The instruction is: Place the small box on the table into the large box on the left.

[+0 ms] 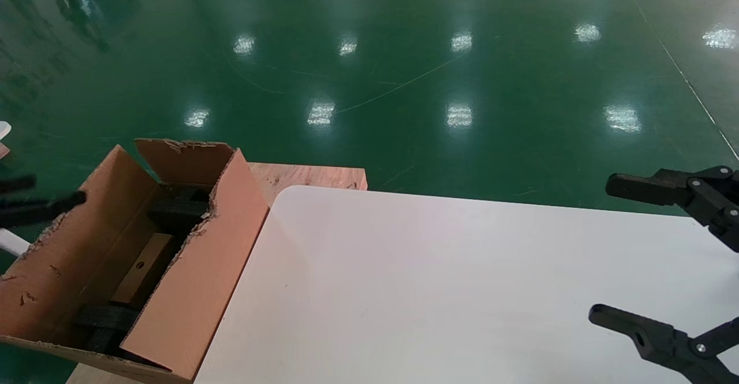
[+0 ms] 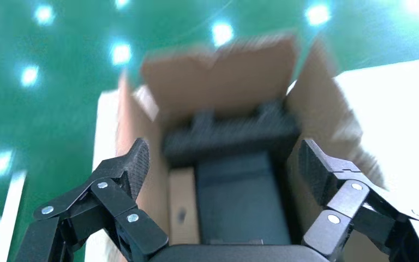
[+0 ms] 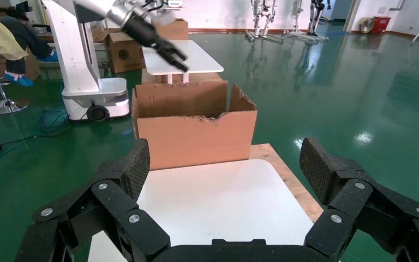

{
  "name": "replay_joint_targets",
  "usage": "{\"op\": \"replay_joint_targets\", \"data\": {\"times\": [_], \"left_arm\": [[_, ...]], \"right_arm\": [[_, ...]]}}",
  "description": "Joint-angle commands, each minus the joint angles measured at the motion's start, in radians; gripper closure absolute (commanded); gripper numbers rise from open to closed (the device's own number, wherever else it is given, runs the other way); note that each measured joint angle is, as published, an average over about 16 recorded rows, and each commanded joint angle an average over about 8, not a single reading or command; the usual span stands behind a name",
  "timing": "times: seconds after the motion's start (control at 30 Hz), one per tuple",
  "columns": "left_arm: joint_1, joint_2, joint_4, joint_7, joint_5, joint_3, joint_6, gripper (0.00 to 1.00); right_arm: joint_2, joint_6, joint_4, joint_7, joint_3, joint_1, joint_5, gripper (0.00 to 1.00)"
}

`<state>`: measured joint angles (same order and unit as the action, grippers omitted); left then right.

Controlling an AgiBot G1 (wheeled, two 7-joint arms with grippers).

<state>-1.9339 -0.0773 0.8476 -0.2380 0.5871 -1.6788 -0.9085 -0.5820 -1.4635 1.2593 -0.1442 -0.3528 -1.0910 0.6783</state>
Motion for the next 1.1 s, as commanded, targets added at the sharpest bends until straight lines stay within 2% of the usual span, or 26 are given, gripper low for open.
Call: {"op": "replay_joint_targets", "data": {"times": [0.03, 0.4, 0.6, 0.77, 1.1], "left_arm": [[-0.016, 0.027, -0.001, 0.025, 0.005, 0.024, -0.02, 0.0], [-0.135, 0.235, -0.023, 0.073, 0.079, 0.127, -0.177, 0.0], [-0.146, 0.275, -0.018, 0.076, 0.088, 0.146, -0.207, 0.0], [-0.103, 0.294, 0.0, 0.075, 0.092, 0.202, -0.226, 0.0], [0.062, 0.362, 0.075, 0.071, 0.101, 0.407, -0.288, 0.0]], "right_arm": [[0.0, 0.0, 0.0, 0.0, 0.0, 0.0, 0.0, 0.0], [0.0, 0.0, 0.0, 0.0, 0.0, 0.0, 0.0, 0.0], [0.0, 0.0, 0.0, 0.0, 0.0, 0.0, 0.0, 0.0], [0.0, 0.0, -0.001, 0.0, 0.0, 0.0, 0.0, 0.0], [0.0, 0.0, -0.001, 0.0, 0.0, 0.0, -0.001, 0.0]]}}
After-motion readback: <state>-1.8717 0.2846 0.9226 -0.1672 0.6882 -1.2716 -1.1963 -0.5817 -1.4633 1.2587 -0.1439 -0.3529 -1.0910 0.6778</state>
